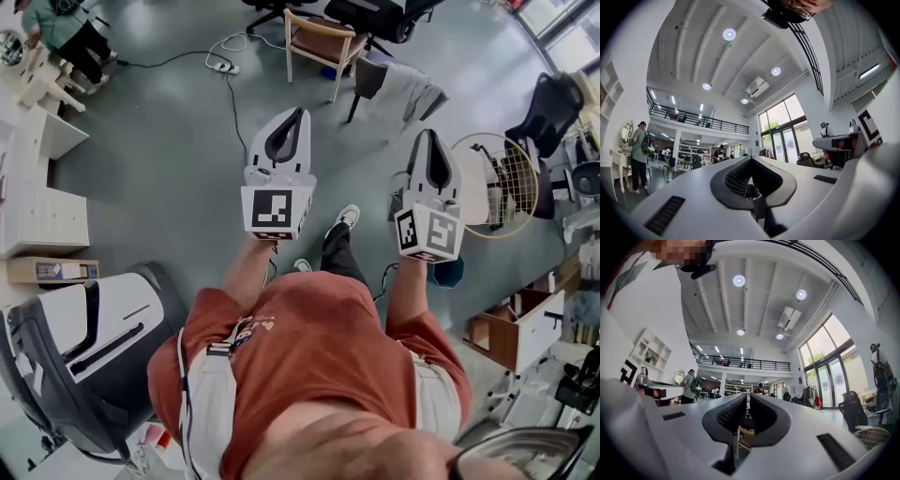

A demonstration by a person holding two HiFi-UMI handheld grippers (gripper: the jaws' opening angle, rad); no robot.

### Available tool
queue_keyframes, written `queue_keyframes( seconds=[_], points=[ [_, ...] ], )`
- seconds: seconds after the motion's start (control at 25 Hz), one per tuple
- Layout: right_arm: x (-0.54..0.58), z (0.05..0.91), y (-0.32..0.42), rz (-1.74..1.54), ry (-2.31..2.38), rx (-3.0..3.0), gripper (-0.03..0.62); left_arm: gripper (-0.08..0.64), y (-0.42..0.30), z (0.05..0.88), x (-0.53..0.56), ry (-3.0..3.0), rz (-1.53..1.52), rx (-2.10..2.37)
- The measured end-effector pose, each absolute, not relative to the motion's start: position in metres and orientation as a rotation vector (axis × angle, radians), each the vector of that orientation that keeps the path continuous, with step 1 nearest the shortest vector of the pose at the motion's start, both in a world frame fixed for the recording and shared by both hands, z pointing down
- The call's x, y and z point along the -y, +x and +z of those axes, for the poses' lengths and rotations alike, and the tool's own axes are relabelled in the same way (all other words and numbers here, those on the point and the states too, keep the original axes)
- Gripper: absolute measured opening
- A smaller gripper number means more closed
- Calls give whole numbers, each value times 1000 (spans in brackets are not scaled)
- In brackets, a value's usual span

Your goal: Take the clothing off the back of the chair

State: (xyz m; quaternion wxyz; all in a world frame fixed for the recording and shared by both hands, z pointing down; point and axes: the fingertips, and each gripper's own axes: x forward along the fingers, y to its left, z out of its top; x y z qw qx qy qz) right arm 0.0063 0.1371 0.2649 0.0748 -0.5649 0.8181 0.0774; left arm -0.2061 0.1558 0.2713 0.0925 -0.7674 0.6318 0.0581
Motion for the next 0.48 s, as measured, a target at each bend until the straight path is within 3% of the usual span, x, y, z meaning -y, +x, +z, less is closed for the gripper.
queue_keyframes(
  seconds=[0.48],
  points=[
    [-61,290,43,145,-1741,-2395,37,14,-172,289,-78,-2315,129,-1849]
  ],
)
